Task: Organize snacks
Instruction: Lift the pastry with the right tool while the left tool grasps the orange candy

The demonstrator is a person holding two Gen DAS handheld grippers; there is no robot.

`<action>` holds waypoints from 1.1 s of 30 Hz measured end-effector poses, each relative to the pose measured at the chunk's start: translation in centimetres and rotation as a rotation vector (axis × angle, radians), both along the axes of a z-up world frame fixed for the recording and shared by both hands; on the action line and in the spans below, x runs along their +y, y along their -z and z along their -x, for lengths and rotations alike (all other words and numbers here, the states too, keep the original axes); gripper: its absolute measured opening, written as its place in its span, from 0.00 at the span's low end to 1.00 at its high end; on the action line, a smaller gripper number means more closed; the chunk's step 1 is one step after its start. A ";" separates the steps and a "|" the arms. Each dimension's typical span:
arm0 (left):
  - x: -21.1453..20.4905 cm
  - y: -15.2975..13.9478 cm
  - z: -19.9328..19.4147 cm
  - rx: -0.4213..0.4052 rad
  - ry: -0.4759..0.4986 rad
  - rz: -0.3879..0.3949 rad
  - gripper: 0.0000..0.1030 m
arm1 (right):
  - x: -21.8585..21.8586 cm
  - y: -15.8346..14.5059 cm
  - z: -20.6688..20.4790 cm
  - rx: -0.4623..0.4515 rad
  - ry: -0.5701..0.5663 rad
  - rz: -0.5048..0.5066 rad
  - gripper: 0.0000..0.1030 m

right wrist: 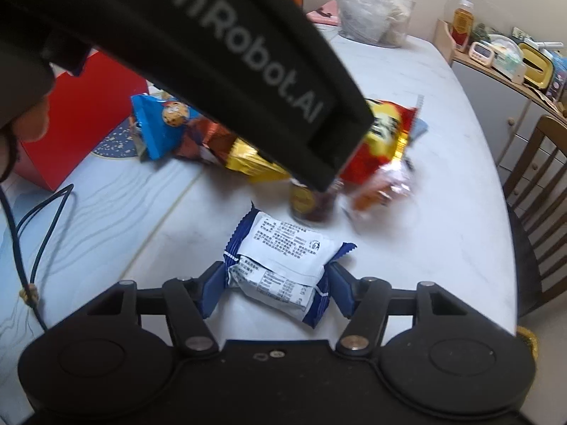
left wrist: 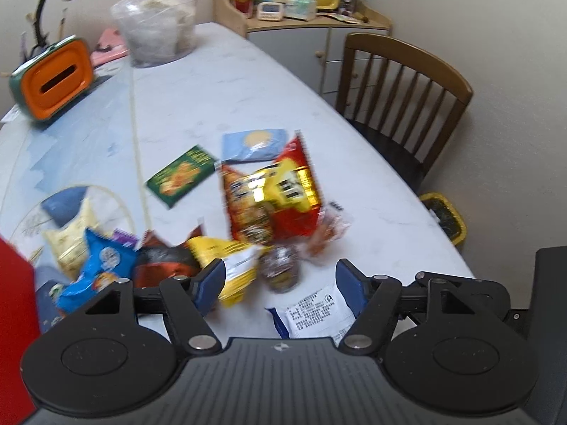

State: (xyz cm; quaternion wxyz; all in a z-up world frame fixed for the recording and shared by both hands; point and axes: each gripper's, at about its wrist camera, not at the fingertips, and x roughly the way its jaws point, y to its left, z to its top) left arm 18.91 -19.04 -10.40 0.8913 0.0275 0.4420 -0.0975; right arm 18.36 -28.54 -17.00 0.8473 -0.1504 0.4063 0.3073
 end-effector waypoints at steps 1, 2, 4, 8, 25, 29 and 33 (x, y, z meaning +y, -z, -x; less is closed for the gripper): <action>-0.5 0.1 -0.2 -0.003 0.010 -0.001 0.67 | -0.5 -0.1 0.0 0.003 0.005 0.000 0.59; -1.0 0.2 -0.5 -0.004 0.019 -0.002 0.67 | -1.0 -0.1 0.0 0.002 0.009 0.002 0.58; -2.0 0.5 -1.0 -0.005 0.038 -0.007 0.67 | -2.0 -0.2 0.0 -0.006 0.016 0.012 0.58; -3.5 1.9 -2.4 0.006 0.067 -0.050 0.59 | -3.7 -0.3 0.1 0.003 0.033 0.012 0.58; -6.4 4.2 -3.5 -0.023 0.071 -0.218 0.19 | -4.8 -0.4 0.6 -0.002 0.062 -0.012 0.58; -5.4 3.3 -2.9 -0.016 0.050 -0.184 0.19 | -4.7 -0.8 1.3 -0.012 0.067 -0.020 0.57; -4.2 1.8 -2.0 -0.009 0.014 -0.129 0.19 | -5.0 -1.6 2.0 -0.025 0.070 -0.027 0.57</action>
